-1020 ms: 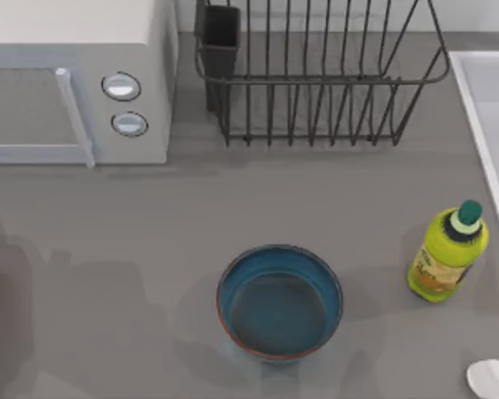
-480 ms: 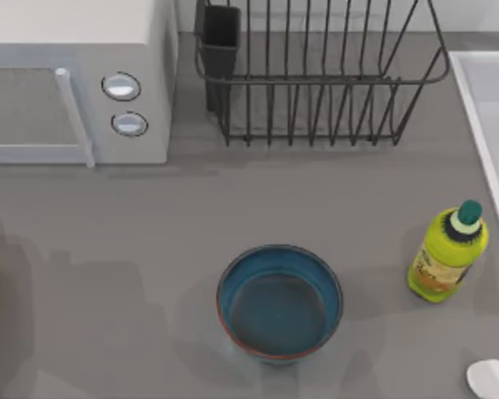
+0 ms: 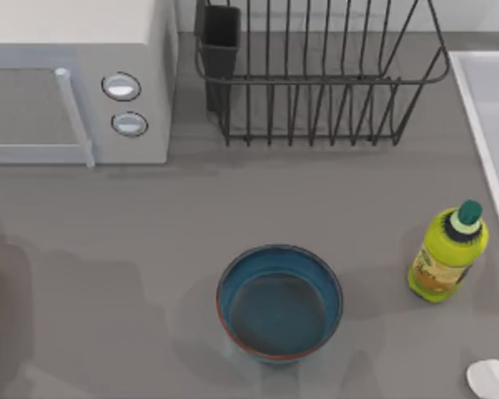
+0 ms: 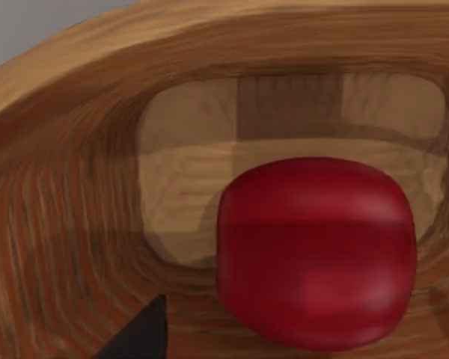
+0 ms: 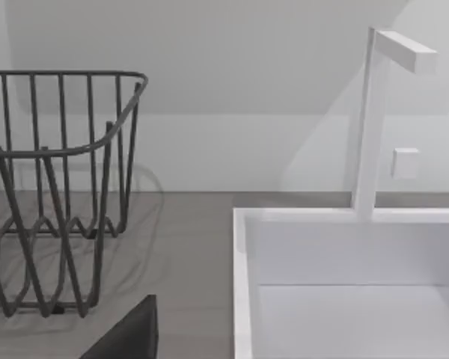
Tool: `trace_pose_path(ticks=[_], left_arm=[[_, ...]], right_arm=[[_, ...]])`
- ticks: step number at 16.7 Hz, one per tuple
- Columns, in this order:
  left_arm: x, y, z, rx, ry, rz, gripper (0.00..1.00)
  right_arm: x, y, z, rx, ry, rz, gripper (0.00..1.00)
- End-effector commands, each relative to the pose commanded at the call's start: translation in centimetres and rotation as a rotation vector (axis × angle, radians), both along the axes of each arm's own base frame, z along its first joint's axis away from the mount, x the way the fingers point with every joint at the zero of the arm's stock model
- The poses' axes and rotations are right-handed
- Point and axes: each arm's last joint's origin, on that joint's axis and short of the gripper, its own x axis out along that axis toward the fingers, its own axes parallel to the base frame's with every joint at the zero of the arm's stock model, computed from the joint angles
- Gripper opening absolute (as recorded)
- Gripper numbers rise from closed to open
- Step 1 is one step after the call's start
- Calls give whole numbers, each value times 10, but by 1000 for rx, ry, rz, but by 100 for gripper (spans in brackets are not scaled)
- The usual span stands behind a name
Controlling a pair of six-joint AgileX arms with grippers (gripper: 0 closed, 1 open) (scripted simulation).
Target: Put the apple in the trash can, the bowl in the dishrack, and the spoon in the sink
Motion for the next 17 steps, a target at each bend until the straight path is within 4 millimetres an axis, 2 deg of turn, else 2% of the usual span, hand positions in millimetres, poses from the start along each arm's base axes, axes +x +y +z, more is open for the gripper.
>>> trace_pose_path(ticks=[4, 7, 12, 17], left_arm=[[-4, -3, 4, 13, -29, -27, 100], [-19, -14, 13, 63, -131, -131, 100], [-66, -44, 27, 246, -417, -428, 100], [-122, -69, 18, 558, -755, -750, 100]], right_arm=[[0, 0, 0, 0, 0, 0, 100], [0, 0, 0, 0, 0, 0, 100], [0, 0, 0, 0, 0, 0, 100], [0, 0, 0, 0, 0, 0, 100]])
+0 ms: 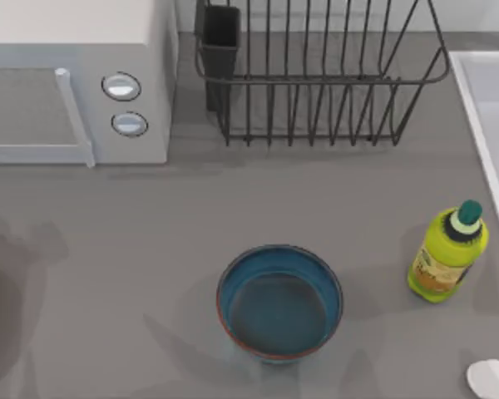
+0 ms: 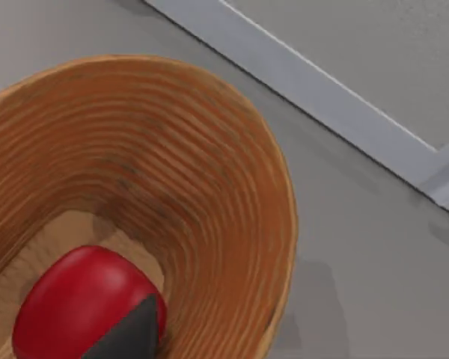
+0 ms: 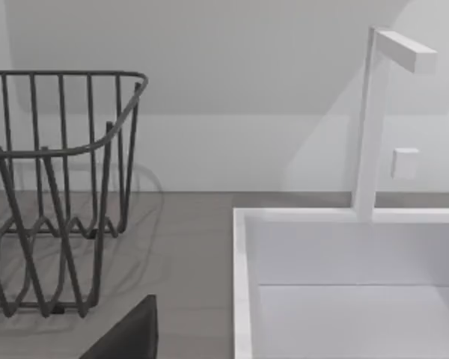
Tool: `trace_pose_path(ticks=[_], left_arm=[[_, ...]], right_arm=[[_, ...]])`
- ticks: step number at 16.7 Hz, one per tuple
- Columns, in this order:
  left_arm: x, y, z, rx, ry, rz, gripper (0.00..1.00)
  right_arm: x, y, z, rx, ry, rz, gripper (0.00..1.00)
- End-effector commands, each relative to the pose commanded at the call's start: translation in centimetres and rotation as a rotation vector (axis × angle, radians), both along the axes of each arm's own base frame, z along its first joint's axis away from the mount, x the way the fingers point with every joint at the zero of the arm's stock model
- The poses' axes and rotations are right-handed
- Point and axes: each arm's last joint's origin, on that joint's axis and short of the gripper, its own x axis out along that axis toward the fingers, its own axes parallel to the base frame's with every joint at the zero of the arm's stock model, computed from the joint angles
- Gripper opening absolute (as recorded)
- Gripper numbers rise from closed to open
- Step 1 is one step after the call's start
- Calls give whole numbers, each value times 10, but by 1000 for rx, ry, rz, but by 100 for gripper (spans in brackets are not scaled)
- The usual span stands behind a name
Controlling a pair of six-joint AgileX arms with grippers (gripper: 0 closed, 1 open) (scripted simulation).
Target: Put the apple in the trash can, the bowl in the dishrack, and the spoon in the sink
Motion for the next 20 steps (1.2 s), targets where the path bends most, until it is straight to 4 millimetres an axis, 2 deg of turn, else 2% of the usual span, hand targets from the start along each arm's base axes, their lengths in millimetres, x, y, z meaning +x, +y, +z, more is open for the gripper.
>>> trace_pose_path(ticks=[4, 9, 17, 20], left_arm=[[-30, -12, -22, 254, -291, -163, 100], [-43, -20, -50, 479, -530, -250, 100], [-43, -21, -56, 520, -566, -261, 100], [-43, -21, -56, 520, -566, -261, 100]], right_arm=[[0, 0, 0, 0, 0, 0, 100], [0, 0, 0, 0, 0, 0, 100], [0, 0, 0, 0, 0, 0, 100], [0, 6, 12, 41, 50, 50, 100]])
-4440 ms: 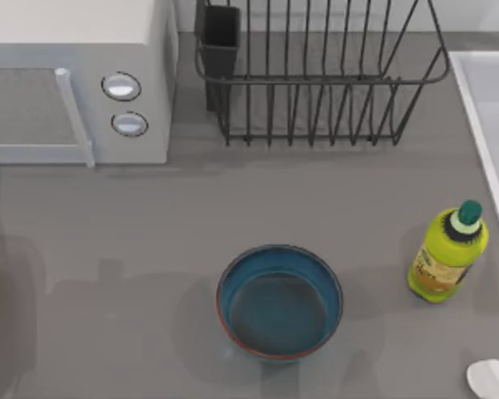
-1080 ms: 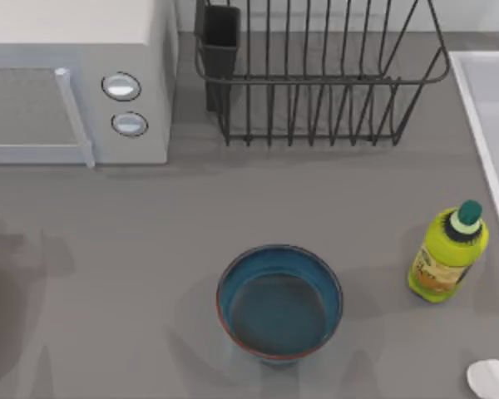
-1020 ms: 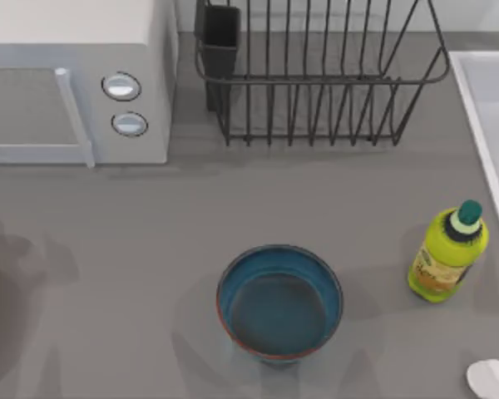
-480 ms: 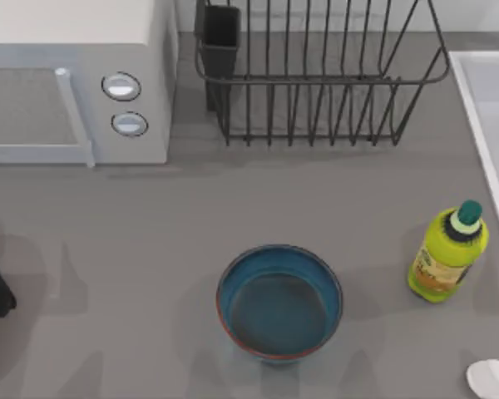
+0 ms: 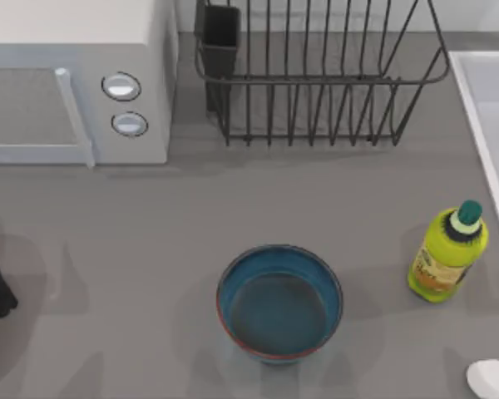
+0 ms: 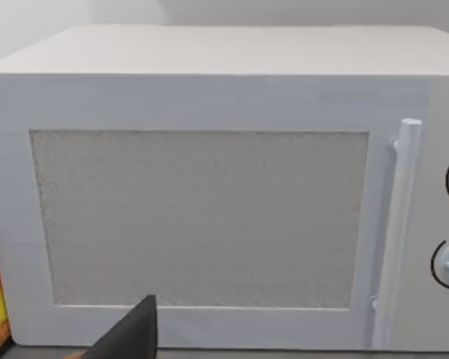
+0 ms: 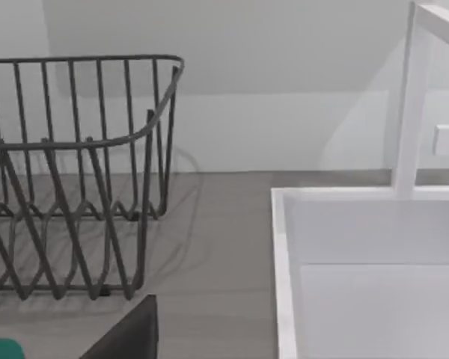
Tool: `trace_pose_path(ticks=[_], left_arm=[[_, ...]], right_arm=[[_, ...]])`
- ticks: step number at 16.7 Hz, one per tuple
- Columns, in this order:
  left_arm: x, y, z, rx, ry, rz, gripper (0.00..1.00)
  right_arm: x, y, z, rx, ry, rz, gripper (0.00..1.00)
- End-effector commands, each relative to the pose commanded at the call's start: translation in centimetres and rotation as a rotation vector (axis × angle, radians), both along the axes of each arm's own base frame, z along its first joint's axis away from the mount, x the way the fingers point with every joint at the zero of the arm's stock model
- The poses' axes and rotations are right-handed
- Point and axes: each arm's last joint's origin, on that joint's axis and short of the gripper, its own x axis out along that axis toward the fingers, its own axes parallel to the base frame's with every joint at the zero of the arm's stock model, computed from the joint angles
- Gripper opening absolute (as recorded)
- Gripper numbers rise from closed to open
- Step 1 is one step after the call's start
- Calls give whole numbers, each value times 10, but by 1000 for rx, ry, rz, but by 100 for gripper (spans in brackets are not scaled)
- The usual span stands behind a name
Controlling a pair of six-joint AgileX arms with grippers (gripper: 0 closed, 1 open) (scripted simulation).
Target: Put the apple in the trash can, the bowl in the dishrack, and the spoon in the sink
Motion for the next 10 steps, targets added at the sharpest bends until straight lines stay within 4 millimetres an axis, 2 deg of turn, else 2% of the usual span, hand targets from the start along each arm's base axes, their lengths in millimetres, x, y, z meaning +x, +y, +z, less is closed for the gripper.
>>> trace_pose_path(ticks=[5, 8, 10], left_arm=[[0, 0, 0, 0, 0, 0, 100], [0, 0, 0, 0, 0, 0, 100], [0, 0, 0, 0, 0, 0, 100]], right_arm=[[11, 27, 52, 127, 265, 179, 100], [34, 58, 82, 167, 540, 261, 100], [54, 86, 94, 160, 747, 281, 100]])
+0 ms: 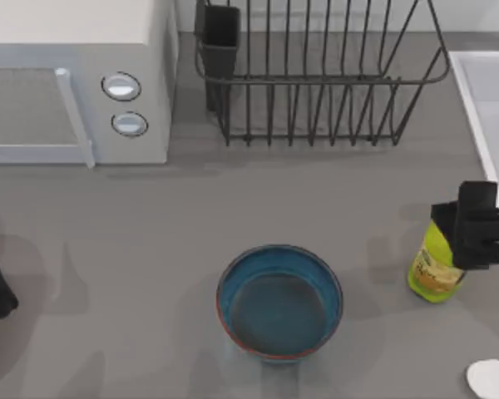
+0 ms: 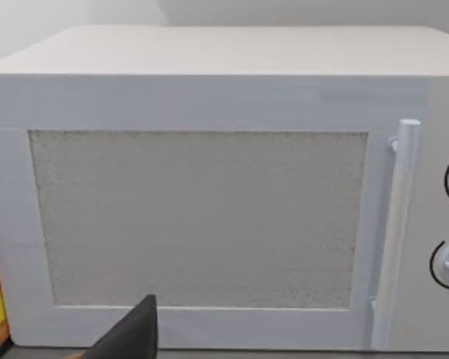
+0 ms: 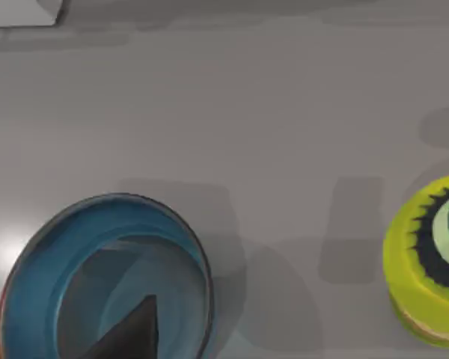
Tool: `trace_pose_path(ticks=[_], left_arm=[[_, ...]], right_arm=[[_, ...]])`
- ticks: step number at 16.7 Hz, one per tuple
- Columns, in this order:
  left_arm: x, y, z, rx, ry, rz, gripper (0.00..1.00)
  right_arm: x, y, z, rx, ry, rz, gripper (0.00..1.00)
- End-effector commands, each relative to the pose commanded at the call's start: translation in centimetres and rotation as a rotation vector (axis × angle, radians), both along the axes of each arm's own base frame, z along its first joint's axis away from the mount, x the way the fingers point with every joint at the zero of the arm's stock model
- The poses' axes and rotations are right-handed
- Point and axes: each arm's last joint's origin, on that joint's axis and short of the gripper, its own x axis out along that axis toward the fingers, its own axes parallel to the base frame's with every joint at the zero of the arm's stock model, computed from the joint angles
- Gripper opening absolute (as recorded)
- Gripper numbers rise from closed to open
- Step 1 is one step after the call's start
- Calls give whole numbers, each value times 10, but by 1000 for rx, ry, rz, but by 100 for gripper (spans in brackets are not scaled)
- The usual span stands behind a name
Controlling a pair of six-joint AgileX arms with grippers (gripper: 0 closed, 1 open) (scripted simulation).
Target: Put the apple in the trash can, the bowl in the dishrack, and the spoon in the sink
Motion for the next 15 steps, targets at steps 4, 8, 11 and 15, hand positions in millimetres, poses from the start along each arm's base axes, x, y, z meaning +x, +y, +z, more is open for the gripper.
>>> trace_pose_path(ticks=[4, 8, 11, 15], left_arm=[[0, 0, 0, 0, 0, 0, 100], [0, 0, 0, 0, 0, 0, 100], [0, 0, 0, 0, 0, 0, 100], [0, 0, 0, 0, 0, 0, 100]], right_arm=[[42, 64, 0, -127, 364, 27, 100], [75, 115, -17, -270, 604, -3, 100], [93, 137, -29, -343, 701, -33, 100], [105, 148, -37, -383, 748, -53, 100]])
